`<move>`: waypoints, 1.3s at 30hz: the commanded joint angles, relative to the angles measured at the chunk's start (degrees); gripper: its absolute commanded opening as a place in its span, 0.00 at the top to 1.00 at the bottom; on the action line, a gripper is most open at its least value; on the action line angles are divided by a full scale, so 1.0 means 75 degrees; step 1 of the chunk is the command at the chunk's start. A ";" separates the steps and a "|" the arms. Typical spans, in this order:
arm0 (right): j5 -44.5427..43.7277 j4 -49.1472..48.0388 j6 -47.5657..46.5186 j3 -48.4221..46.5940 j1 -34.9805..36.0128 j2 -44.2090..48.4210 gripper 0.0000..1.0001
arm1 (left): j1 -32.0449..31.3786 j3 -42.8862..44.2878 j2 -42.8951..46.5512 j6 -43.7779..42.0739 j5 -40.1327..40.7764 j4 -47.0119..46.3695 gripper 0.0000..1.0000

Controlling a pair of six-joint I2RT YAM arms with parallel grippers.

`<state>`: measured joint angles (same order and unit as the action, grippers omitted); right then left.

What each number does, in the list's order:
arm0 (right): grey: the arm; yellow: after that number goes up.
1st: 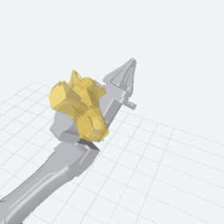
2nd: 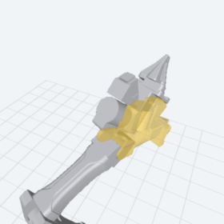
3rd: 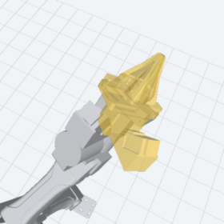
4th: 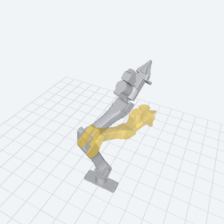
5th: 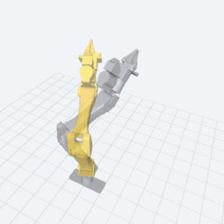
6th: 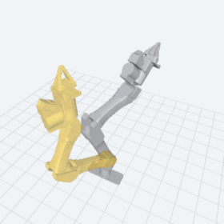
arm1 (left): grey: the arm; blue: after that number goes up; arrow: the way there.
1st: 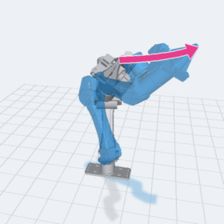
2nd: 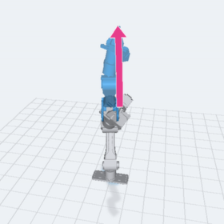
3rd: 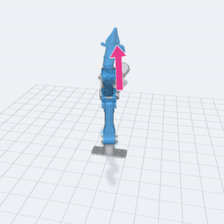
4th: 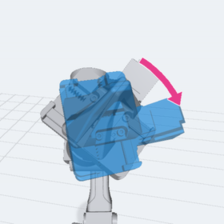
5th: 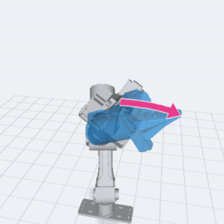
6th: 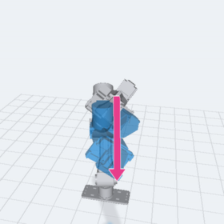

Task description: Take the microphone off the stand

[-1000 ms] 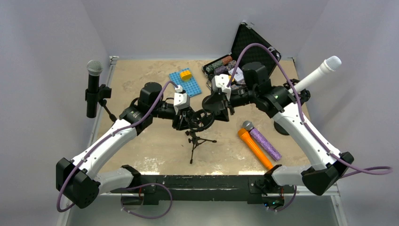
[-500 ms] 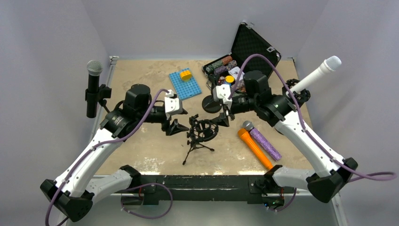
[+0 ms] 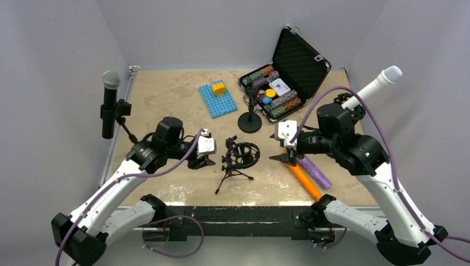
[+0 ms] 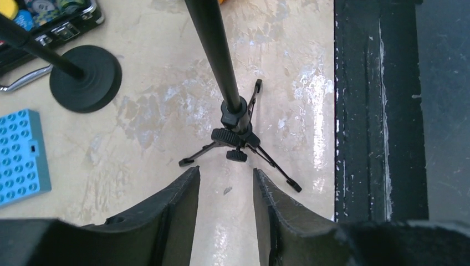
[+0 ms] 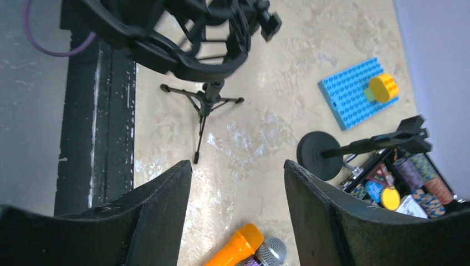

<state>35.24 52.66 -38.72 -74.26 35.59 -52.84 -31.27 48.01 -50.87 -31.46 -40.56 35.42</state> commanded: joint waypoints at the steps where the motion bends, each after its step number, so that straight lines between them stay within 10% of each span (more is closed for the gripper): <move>1: 0.0643 0.0903 -0.0326 -0.1542 0.0034 0.0091 0.33 | -0.0015 0.0052 -0.0738 -0.1274 -0.1152 -0.0718 0.57; 10: 0.0098 0.1555 -0.1551 -0.2720 0.1410 -0.0690 0.21 | -0.0059 0.0369 -0.1625 -0.1913 -0.1794 -0.0403 0.53; 18: -0.1754 -0.0672 -0.2146 -0.1295 0.2747 -0.0608 0.16 | -0.0232 -0.0114 -0.1756 -0.0773 -0.1325 -0.1870 0.57; 39: -0.0612 -0.0964 -0.3346 -0.0997 0.3041 -0.0692 0.19 | -0.0366 -0.0072 -0.1641 -0.1558 -0.0910 -0.0999 0.62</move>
<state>28.10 48.31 -62.43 -82.00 58.11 -57.80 -33.85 46.61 -64.31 -41.12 -47.22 27.77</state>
